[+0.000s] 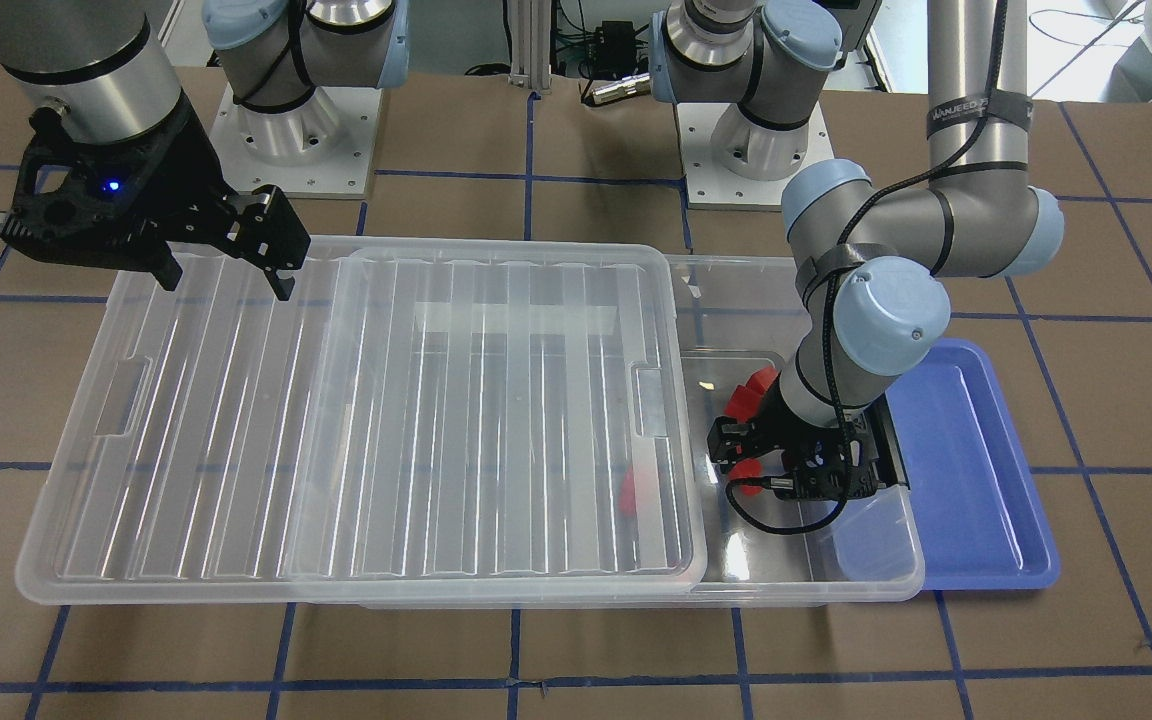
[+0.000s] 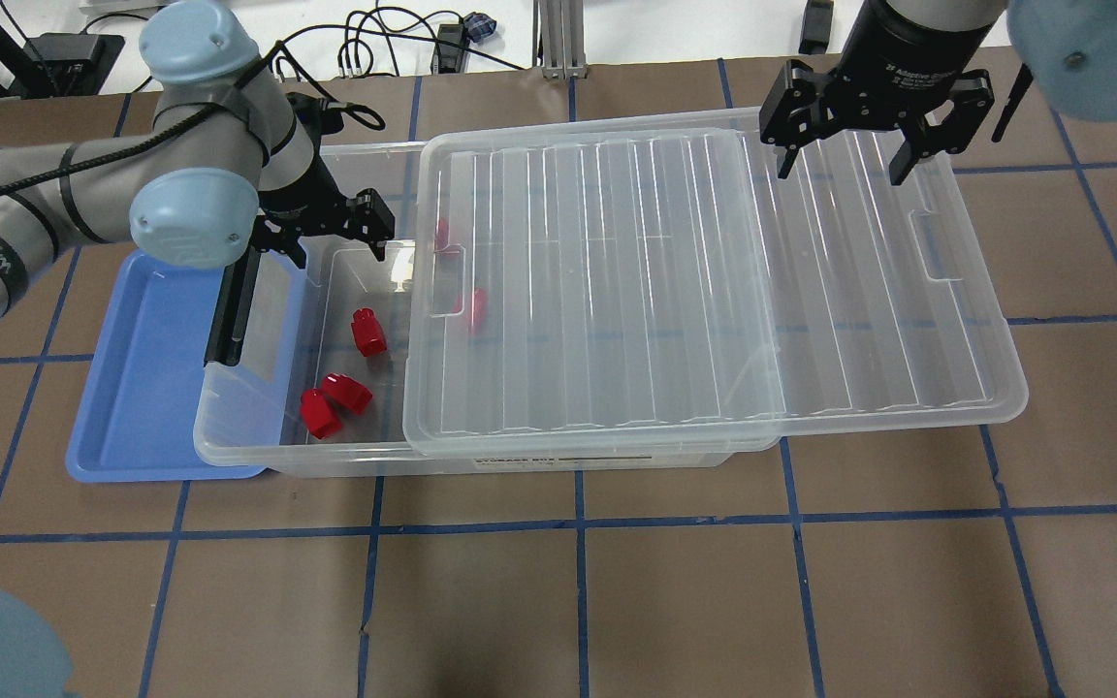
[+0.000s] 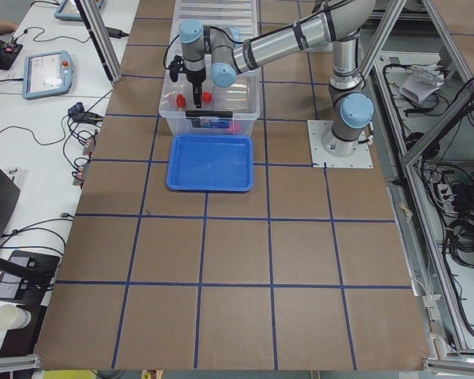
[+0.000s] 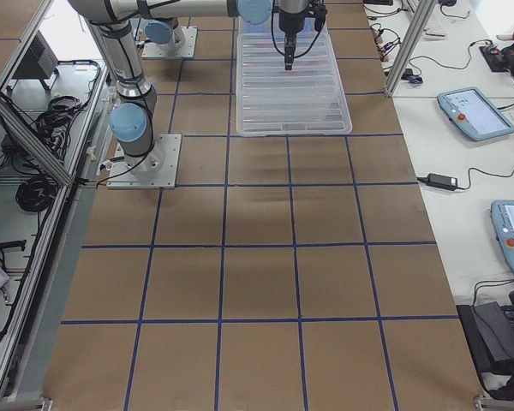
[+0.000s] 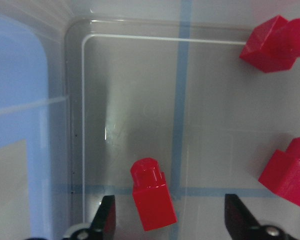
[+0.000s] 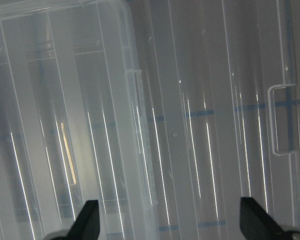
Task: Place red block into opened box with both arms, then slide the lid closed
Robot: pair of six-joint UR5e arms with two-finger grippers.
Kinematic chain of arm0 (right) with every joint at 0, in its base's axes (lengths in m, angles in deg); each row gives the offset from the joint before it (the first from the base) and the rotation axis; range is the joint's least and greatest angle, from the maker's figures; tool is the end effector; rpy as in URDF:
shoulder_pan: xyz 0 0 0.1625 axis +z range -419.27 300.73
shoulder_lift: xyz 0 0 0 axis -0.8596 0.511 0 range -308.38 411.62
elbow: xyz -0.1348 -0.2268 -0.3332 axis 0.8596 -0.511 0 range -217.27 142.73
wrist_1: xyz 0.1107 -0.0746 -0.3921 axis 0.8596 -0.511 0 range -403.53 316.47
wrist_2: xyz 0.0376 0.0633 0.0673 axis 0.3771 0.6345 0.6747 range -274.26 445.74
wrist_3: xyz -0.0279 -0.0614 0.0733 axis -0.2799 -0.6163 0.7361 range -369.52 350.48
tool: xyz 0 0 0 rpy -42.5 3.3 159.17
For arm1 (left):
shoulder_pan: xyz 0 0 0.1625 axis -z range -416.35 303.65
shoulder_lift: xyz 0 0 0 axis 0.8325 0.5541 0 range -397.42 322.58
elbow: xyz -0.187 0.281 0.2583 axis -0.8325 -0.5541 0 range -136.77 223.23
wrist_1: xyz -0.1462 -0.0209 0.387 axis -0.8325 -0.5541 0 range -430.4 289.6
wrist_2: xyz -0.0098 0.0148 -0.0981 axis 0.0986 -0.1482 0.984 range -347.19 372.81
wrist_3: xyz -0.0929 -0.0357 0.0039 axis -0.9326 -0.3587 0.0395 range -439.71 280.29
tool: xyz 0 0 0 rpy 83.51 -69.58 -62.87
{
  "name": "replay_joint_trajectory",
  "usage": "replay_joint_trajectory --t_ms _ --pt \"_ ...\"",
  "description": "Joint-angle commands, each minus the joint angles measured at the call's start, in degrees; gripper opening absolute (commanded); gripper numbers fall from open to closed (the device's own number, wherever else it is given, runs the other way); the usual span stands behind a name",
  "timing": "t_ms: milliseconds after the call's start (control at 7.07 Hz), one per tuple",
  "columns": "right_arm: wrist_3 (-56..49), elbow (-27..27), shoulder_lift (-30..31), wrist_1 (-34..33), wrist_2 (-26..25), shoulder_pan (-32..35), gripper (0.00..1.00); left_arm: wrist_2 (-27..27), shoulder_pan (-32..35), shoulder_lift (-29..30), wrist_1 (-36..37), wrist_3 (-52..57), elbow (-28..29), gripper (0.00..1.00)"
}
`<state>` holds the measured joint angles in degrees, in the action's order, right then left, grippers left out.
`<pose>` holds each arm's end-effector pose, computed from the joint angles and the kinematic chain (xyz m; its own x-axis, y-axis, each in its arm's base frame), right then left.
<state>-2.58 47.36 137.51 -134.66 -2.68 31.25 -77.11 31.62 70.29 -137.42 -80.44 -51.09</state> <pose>0.1408 -0.5251 0.4997 -0.9933 0.1107 -0.0324 0.1119 0.9930 -0.0379 -0.1122 -0.5985 0.3222 -0.9988 -0.0482 0.0016 -0.0482 0.9987 -0.0166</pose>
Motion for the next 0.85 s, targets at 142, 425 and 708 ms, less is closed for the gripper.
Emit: replay_joint_trajectory --t_ms 142,425,708 --pt "0.0 0.2 0.0 0.1 0.0 0.0 1.00 -0.2 1.5 -6.1 -12.5 -0.4 6.4 1.00" --pt "0.0 0.1 -0.1 0.0 0.0 0.0 1.00 -0.3 5.4 -10.3 -16.6 -0.4 7.9 1.00" --pt "-0.4 0.0 -0.5 0.0 0.0 -1.1 1.00 -0.5 4.5 -11.1 -23.1 0.5 12.8 1.00"
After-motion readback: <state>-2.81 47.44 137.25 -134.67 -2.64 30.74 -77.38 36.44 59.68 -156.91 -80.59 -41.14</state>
